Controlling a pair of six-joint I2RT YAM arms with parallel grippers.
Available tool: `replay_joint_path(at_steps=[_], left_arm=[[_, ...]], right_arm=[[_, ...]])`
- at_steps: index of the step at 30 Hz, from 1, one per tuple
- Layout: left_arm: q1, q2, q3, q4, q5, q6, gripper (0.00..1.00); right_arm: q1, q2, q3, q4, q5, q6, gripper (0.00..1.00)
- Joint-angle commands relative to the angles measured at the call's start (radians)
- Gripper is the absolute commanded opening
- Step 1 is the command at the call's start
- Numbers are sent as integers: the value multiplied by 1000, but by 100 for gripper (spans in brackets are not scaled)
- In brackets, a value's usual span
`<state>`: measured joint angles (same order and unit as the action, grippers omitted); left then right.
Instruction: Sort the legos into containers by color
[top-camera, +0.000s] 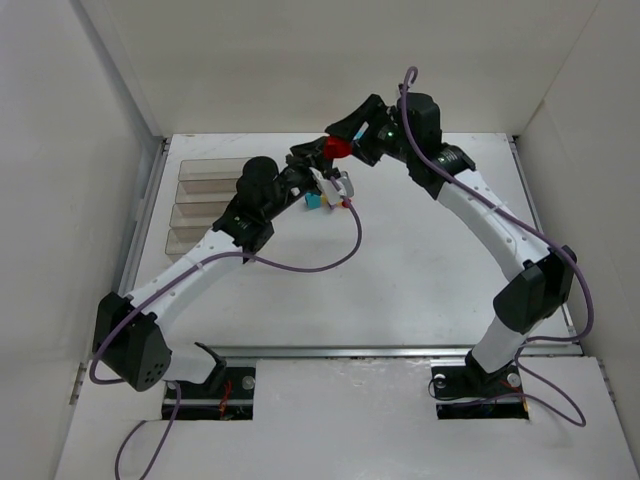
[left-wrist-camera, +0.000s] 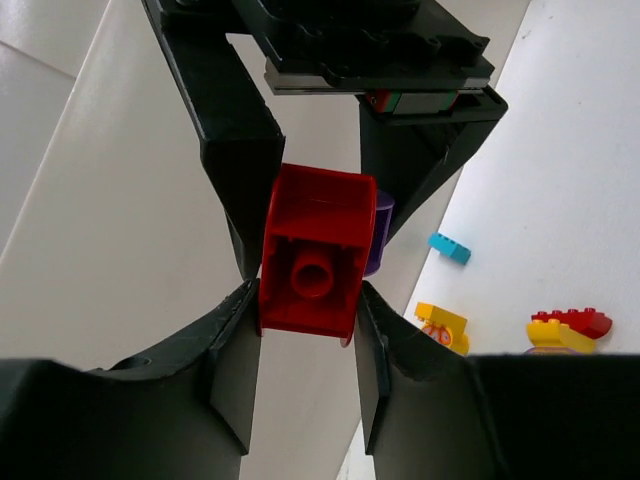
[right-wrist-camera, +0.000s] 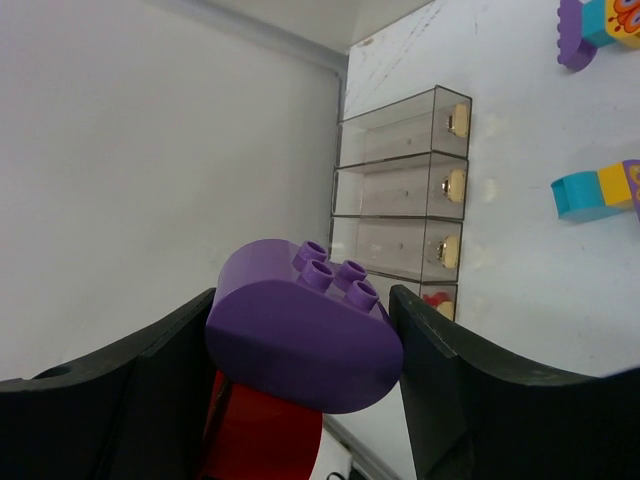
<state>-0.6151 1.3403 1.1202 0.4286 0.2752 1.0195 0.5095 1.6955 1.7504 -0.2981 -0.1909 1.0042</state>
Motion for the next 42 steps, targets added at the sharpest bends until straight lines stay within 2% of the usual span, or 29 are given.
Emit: replay_joint_path(at_steps=[1,3,6,12,16,22,26,32,36,39,42], left_arm=[[-6,-12,3,59,-8,-18,26],[-6,-12,3,68,-8,-27,18],[-6,-12,3,68,-19,-38,0],[-6,-42,-6,20,-33,-59,0],[-6,-90,-7,-121,19,-88,0],[14,-148,-17,-296,104,-177,0],[14,-187,-39,-381,113,-242,0],[14,-234,-88,-413,79,-314,0],[93,-244,-88,-488,27,-334,0],[217,-262,-109,-553,36,-364,0],[388,-271,-140,-582,64,-351,0]], right_arm=[[17,-36,-8,70,-16,10,21],[26,-36,-8,70,-16,10,21],[26,-27,-17,70,-39,10,20],[15,-39,-28,70,7,10,20],[-21,-80,-54,56,92,10,13],[-80,-125,-104,17,194,-26,11],[-100,-125,-124,17,194,-35,11],[-100,-103,-134,28,171,-35,11],[-100,-115,-134,19,183,-90,11],[-100,-141,-169,19,194,-151,11],[-100,-152,-195,28,194,-223,11]])
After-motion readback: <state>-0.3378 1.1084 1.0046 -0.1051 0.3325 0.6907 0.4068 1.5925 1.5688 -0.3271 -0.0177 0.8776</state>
